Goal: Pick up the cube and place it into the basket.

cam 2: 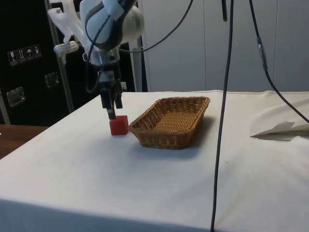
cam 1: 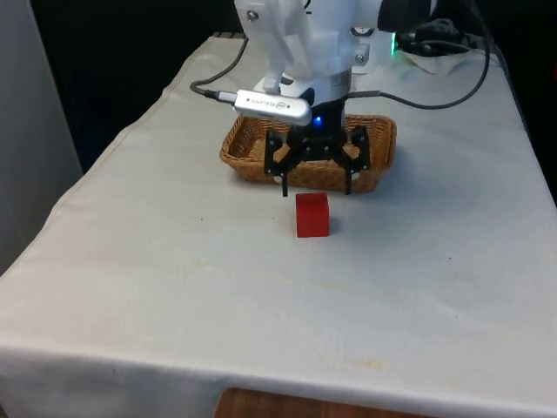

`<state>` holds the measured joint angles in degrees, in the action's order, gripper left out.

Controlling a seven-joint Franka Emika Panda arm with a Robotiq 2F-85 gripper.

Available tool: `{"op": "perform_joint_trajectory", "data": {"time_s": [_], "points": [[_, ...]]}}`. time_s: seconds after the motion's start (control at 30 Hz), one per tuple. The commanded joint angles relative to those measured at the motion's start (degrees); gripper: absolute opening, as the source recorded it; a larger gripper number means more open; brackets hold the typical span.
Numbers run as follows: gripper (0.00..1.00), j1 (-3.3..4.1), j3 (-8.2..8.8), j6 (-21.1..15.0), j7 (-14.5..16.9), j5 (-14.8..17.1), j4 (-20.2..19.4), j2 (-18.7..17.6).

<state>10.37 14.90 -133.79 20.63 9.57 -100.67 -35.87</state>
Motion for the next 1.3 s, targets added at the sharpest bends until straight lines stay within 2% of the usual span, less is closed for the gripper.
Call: {"op": "perform_joint_trajectory", "data": {"time_s": [0.0, 0.07, 0.1, 0.13, 1.27], "points": [[1.00, 0.23, 0.17, -0.8, -0.2, -0.3, -0.1, -0.2], [1.00, 0.29, 0.23, -1.1, -0.2, -0.4, -0.1, -0.5], [1.00, 0.06, 0.00, -0.5, 0.0, -0.1, 0.0, -0.3], [1.00, 0.29, 0.23, -1.4, -0.2, -0.5, -0.1, -0.7], [1.00, 0.11, 0.11, -1.1, 0.0, -0.2, 0.1, -1.2]]}}
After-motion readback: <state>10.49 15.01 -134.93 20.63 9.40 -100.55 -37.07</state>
